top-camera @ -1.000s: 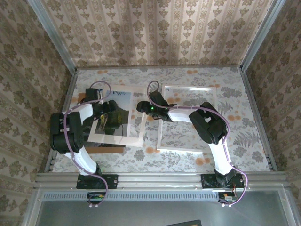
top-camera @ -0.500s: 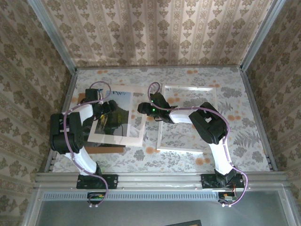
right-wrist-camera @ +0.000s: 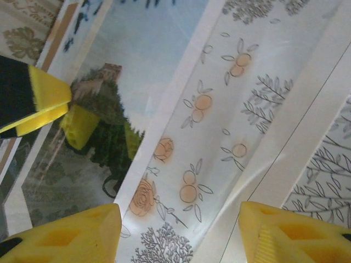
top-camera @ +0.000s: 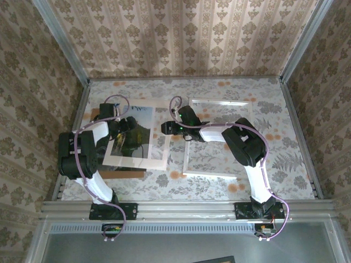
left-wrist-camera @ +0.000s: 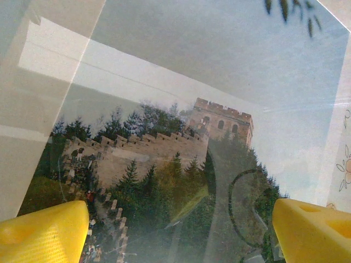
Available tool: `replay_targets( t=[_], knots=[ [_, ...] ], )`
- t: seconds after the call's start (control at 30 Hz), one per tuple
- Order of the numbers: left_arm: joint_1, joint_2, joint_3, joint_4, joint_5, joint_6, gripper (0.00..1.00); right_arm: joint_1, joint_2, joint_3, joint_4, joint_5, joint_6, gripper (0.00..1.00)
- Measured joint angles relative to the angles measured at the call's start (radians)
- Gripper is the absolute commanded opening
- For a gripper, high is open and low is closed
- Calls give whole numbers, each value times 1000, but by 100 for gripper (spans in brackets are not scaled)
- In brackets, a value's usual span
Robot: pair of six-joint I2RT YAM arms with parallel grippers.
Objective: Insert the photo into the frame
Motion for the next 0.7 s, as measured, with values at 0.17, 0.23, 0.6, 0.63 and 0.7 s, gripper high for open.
replay_targets(
  t=[0.17, 0.23, 0.6, 0.63, 0.7],
  knots=[
    [0, 0, -2, 3, 0, 0, 89, -2, 7, 0, 59, -34, -29, 59],
    [0, 0, -2, 3, 0, 0, 89, -2, 13, 1, 77, -37, -39, 58],
    [0, 0, -2, 3, 0, 0, 88, -8, 38, 24, 79, 2, -27, 56],
    [0, 0, -2, 3, 0, 0, 88, -8, 39, 24, 80, 9, -27, 55],
    [0, 0, -2, 3, 0, 0, 88, -8, 45, 24, 80, 29, -28, 53]
  ],
)
